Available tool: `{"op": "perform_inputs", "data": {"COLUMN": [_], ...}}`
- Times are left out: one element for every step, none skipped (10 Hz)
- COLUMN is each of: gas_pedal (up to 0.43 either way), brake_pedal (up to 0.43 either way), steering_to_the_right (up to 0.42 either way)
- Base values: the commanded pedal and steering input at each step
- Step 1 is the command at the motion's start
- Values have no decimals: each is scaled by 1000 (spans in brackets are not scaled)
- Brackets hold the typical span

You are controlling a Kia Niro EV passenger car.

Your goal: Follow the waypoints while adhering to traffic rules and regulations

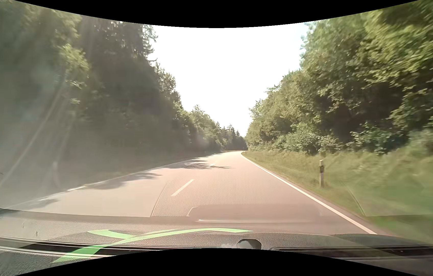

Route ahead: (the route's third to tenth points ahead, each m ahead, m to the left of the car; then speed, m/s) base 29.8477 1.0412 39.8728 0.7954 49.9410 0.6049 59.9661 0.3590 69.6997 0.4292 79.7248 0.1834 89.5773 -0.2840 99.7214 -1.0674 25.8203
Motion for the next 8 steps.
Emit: {"op": "perform_inputs", "data": {"gas_pedal": [260, 268, 268, 268, 248, 240, 240, 240], "brake_pedal": [0, 0, 0, 0, 0, 0, 0, 0], "steering_to_the_right": [0, -1, -1, 0, -1, 0, -1, 0]}}
